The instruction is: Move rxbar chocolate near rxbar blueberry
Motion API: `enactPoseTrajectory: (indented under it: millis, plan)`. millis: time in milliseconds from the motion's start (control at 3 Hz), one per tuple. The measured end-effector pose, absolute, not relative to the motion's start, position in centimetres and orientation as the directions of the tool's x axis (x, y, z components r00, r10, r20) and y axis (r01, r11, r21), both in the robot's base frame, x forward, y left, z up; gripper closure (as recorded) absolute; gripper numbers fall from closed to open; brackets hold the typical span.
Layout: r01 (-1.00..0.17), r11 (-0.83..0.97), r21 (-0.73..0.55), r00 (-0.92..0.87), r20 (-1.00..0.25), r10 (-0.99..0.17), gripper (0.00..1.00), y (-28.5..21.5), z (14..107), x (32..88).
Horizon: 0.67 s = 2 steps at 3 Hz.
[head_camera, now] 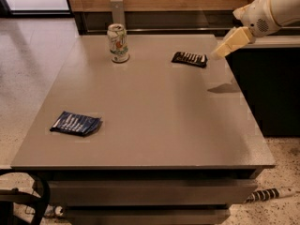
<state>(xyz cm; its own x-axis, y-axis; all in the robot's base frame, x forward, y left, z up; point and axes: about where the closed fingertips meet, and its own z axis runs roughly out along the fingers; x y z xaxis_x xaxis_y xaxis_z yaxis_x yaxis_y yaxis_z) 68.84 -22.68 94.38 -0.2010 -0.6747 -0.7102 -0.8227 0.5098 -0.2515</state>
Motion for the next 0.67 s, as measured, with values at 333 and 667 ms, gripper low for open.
enactPoseTrajectory:
  millis: [333,667]
  plan:
    - [-0.836,0.512,-0.198,-0.21,-0.747,-0.631,0.0,-21.6,92.5,71.0]
    - [-0.833,0.535,-0.138,-0.233,-0.791,-0.566,0.0,-21.0,89.6,72.4]
